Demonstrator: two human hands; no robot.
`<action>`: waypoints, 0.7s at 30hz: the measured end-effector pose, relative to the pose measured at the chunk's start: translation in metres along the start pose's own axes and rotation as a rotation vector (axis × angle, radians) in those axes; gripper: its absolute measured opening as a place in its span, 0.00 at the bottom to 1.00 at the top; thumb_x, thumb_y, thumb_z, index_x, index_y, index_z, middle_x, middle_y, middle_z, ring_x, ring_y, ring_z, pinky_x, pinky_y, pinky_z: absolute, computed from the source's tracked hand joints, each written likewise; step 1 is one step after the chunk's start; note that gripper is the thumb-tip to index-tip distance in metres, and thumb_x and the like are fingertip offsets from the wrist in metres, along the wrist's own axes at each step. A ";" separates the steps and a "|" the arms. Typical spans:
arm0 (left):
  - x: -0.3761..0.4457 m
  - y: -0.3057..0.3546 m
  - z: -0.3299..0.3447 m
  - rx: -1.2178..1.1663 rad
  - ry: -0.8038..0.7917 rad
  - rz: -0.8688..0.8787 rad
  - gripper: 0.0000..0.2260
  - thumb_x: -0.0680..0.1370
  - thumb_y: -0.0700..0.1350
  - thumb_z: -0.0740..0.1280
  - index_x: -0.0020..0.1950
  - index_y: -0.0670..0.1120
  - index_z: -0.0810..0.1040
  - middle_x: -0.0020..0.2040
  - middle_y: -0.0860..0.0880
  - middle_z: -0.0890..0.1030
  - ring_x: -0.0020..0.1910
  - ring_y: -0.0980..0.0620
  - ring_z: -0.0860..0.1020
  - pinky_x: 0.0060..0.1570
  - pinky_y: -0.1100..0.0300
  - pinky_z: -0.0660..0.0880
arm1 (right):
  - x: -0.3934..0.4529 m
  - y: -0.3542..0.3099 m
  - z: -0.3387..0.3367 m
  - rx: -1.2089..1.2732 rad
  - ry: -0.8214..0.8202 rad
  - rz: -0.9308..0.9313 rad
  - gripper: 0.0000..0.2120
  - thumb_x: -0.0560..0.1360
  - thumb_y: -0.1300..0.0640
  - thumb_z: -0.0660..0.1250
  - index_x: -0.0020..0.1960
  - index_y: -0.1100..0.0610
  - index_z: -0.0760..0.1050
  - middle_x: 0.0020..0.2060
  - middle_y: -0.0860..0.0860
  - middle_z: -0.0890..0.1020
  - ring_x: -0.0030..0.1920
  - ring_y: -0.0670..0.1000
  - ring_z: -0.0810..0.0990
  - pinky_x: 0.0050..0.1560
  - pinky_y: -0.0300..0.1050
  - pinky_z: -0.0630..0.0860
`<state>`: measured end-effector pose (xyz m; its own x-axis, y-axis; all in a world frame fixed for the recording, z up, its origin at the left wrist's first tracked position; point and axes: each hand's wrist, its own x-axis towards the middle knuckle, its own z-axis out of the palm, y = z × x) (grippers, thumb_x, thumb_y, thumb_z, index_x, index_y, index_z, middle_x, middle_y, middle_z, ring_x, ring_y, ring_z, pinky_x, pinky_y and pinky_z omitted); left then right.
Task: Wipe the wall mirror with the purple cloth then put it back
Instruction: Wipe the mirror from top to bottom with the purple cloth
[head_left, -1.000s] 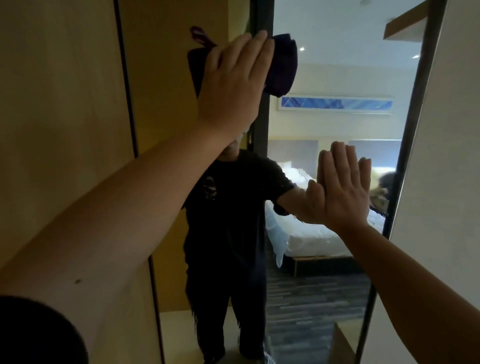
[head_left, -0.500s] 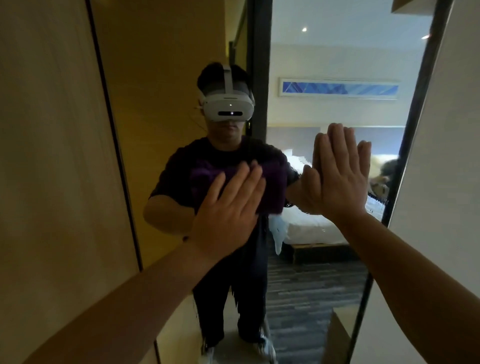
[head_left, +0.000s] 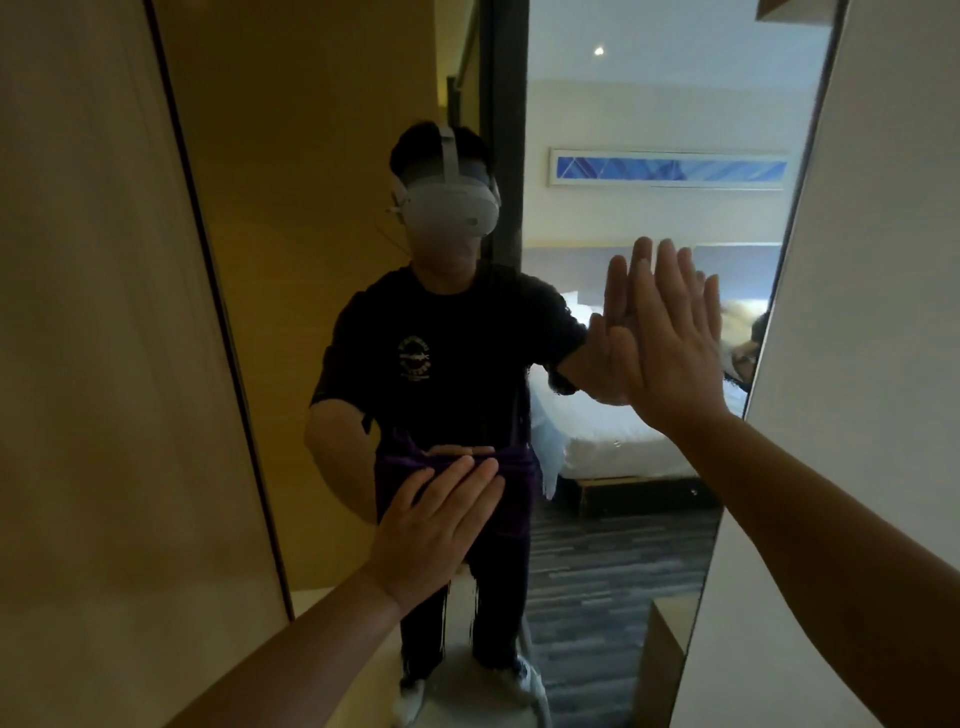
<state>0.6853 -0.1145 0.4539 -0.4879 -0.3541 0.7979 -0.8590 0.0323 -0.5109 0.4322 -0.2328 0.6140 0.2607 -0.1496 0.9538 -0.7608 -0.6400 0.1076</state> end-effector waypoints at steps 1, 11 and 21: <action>0.008 -0.002 -0.006 -0.030 -0.004 -0.010 0.16 0.84 0.42 0.58 0.72 0.47 0.72 0.71 0.48 0.74 0.66 0.47 0.74 0.62 0.50 0.68 | -0.002 0.007 -0.006 -0.021 -0.016 0.037 0.29 0.84 0.45 0.46 0.80 0.56 0.46 0.79 0.55 0.47 0.79 0.56 0.43 0.78 0.61 0.43; 0.253 -0.082 -0.060 -0.011 0.287 -0.208 0.22 0.77 0.40 0.66 0.71 0.42 0.70 0.66 0.43 0.77 0.63 0.42 0.72 0.60 0.45 0.71 | -0.013 0.052 0.000 -0.153 -0.074 0.020 0.30 0.83 0.45 0.45 0.80 0.57 0.46 0.79 0.59 0.49 0.79 0.58 0.43 0.77 0.64 0.45; 0.308 -0.066 -0.059 0.167 0.041 -0.228 0.28 0.82 0.55 0.54 0.80 0.44 0.58 0.80 0.43 0.58 0.79 0.43 0.56 0.76 0.43 0.53 | -0.013 0.055 0.000 -0.095 -0.055 0.013 0.28 0.84 0.45 0.45 0.79 0.58 0.54 0.79 0.57 0.51 0.79 0.56 0.42 0.77 0.65 0.46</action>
<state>0.5829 -0.1708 0.7521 -0.2939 -0.2960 0.9088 -0.9116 -0.1990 -0.3597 0.3872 -0.2656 0.6078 0.2807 -0.2003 0.9387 -0.8167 -0.5636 0.1239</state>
